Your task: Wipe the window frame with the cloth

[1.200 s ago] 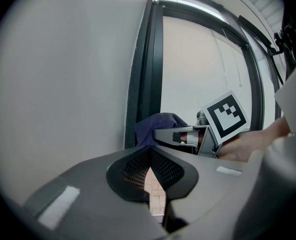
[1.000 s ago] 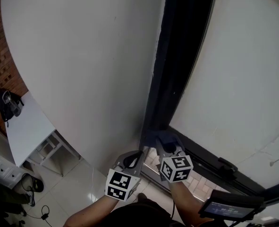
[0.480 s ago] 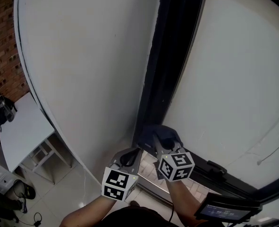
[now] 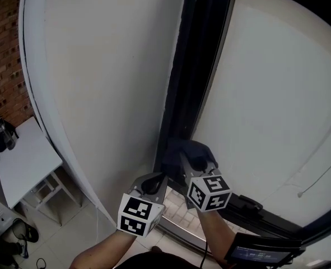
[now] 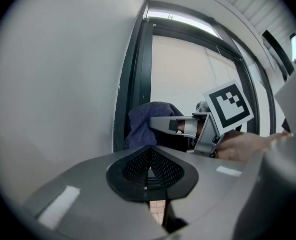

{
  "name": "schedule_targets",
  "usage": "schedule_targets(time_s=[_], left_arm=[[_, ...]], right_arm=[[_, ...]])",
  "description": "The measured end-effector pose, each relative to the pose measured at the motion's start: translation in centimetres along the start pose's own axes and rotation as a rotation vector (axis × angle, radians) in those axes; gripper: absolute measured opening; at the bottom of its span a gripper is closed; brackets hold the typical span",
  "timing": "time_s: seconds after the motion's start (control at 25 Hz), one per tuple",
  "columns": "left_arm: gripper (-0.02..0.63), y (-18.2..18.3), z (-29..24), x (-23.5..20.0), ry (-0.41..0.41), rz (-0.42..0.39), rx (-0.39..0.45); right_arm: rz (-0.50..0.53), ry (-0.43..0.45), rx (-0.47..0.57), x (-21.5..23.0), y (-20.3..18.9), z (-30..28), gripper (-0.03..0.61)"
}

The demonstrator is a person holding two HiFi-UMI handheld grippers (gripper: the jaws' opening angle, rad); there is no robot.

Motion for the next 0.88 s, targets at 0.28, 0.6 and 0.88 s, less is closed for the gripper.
schedule_targets(time_s=[0.28,0.6,0.88], left_arm=[[-0.006,3.0,0.1,0.4,-0.008,-0.030,0.010],[-0.006,8.3,0.6,0.3,0.029,-0.037,0.112],[-0.006,12.4,0.4,0.3,0.039,-0.077,0.174]], right_arm=[[0.025,0.007,0.054,0.1,3.6,0.2,0.067],[0.073,0.025,0.086,0.2,7.3,0.4,0.067],[0.121,0.035,0.116,0.2,10.7,0.7,0.066]])
Point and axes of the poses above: the fingertips, and each gripper's own axes: z backward along the fingers, x to its right, y out of its top, the point moved 1 cm from there along z, backward along the fingers, and after that the axes turned 2 degrees about -x, right-handed, at the moved point
